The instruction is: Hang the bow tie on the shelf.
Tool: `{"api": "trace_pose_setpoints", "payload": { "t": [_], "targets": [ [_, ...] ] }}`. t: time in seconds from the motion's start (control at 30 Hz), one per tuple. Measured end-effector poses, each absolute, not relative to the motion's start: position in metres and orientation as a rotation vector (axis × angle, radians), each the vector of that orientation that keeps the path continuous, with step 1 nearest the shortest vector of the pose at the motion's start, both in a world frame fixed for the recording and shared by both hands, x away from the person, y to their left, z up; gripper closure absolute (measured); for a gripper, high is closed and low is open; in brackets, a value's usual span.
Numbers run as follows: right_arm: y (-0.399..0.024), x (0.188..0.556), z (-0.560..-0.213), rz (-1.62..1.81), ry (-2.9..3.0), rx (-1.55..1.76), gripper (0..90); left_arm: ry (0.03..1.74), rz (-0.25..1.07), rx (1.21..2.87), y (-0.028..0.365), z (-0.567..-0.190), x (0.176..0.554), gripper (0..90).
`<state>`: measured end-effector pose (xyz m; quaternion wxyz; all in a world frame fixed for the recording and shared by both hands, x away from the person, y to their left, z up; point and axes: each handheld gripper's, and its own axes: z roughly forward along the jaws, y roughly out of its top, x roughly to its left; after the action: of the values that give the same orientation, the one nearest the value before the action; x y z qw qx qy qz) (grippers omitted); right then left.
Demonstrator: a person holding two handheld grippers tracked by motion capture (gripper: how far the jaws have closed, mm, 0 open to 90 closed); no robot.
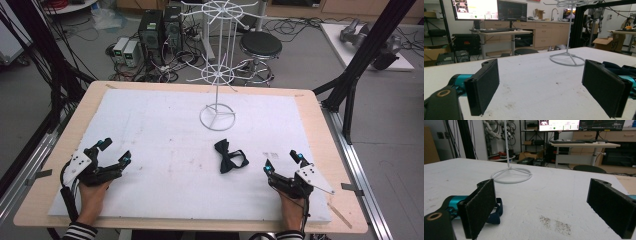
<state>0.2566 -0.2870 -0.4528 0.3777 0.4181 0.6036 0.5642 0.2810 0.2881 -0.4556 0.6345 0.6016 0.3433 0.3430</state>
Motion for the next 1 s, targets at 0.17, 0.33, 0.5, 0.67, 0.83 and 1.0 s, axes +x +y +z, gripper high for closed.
{"api": "trace_pose_setpoints", "payload": {
  "t": [0.17,0.33,0.5,0.67,0.83,1.0],
  "targets": [
    [-0.286,0.257,-0.452,1.437,1.557,1.078,7.8,0.784,0.785,1.373,0.288,-0.456,0.281,14.7],
    [-0.285,0.263,-0.449,1.457,1.596,1.139,7.7,0.784,0.785,1.372,0.288,-0.456,0.281,14.7],
    [-0.280,0.266,-0.441,1.432,1.645,1.125,7.7,0.783,0.785,1.369,0.287,-0.456,0.281,14.7],
    [-0.274,0.273,-0.428,1.447,1.716,1.115,7.7,0.784,0.785,1.369,0.287,-0.456,0.281,14.8],
    [-0.268,0.280,-0.418,1.443,1.802,1.104,7.7,0.782,0.789,1.371,0.287,-0.456,0.281,14.7],
    [-0.260,0.288,-0.412,1.402,1.895,1.100,7.7,0.782,0.789,1.369,0.287,-0.456,0.281,14.7]
  ]
}}
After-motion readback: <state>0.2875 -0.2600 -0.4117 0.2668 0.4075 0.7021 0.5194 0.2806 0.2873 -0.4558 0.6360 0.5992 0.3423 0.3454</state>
